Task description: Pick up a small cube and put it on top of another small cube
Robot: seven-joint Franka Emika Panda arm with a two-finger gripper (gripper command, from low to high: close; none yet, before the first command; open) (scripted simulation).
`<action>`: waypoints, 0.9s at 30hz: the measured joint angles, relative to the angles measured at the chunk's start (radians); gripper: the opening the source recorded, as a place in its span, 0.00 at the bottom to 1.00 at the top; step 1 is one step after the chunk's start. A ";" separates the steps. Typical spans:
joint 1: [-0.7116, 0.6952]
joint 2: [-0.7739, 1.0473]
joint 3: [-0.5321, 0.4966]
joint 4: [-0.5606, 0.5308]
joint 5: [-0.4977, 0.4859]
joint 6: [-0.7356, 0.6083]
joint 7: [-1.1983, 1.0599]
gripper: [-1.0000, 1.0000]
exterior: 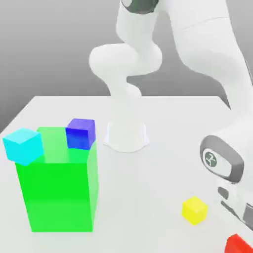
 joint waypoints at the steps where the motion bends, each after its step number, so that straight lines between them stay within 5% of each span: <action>1: -0.006 -0.033 0.008 -0.008 0.009 -0.025 -0.006 0.00; 16: -0.348 -0.575 -0.035 -0.200 0.215 -0.366 -0.765 0.00; 27: -0.446 -0.971 -0.213 -0.347 0.157 -0.614 -1.224 0.00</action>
